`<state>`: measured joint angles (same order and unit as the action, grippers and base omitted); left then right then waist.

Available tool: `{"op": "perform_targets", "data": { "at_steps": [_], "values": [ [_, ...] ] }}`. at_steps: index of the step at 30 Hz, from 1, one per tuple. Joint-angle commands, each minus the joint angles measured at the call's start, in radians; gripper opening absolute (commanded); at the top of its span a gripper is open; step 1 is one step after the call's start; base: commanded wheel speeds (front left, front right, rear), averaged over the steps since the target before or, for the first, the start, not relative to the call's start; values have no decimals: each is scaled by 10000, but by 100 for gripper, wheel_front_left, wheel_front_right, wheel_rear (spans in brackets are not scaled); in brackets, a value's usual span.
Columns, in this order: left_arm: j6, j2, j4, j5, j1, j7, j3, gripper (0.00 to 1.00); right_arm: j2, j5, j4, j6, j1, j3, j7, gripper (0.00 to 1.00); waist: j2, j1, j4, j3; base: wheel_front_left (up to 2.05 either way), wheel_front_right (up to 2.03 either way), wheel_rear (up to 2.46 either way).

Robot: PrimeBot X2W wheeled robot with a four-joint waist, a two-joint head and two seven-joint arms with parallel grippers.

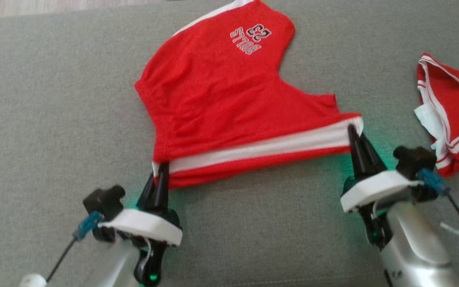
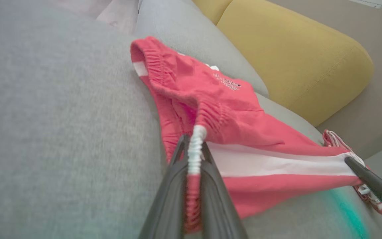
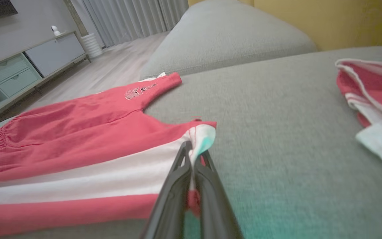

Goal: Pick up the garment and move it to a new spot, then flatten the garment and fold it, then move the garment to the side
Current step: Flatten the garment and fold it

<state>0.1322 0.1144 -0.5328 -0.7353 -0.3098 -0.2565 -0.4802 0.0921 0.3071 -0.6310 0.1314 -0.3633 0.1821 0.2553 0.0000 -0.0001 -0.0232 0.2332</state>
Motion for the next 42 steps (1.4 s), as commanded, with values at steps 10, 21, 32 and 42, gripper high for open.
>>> {"op": "perform_targets", "data": {
  "at_steps": [10, 21, 32, 42],
  "values": [
    [-16, -346, 657, 236, 893, -52, 1212, 0, -342, 316, 466, -7, 621, -247, 64, 0, 0, 1, 23, -691, 0, 0, 0],
    [-16, -444, 1107, 527, 2488, -53, 1085, 0, -413, 725, 1000, -7, 2218, 96, 64, 0, 0, 1, -100, -2305, 0, 0, 0],
    [-16, -495, 2125, 651, 3099, -53, 900, 0, -270, 928, 2162, -7, 3073, -71, 64, 0, 0, 1, 119, -2404, 0, 0, 0],
    [-16, -588, 2210, 706, 1170, -53, 825, 0, 226, 539, 1246, -7, -64, 511, 64, 0, 0, 1, 1101, -1066, 0, 0, 0]
  ]
}}
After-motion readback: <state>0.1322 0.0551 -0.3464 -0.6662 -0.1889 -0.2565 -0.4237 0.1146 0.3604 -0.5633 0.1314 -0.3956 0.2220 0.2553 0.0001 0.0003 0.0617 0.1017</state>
